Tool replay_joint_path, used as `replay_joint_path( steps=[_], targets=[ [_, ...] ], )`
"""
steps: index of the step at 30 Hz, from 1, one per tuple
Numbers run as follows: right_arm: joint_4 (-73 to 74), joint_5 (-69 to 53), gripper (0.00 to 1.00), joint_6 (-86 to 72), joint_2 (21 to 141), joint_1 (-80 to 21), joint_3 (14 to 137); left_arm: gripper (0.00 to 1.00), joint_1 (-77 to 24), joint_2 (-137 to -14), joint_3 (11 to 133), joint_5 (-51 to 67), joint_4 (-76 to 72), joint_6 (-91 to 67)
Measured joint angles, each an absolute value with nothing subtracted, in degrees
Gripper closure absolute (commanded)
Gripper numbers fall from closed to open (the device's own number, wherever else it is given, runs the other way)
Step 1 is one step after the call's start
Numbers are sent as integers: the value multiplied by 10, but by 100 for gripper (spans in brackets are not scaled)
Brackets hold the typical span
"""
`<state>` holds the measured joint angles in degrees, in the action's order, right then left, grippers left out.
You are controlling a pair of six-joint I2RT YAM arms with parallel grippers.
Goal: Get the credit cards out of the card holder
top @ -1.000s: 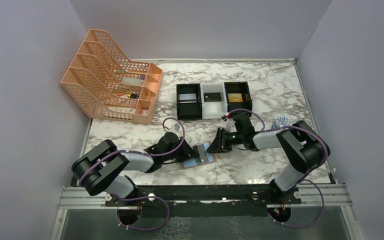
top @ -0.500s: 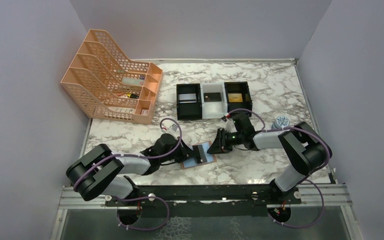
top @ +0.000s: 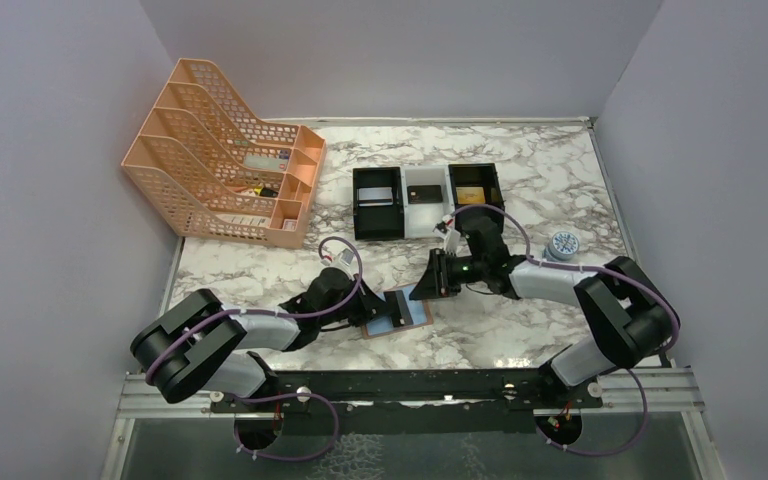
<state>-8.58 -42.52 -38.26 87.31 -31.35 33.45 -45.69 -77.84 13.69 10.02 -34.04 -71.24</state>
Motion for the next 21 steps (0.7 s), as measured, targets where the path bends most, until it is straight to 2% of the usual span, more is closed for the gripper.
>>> replay_joint_path(
  steps=[21],
  targets=[
    [-81, -460, 73, -345, 942, -338, 365, 100, -455, -785, 143, 102, -338, -712]
  ],
)
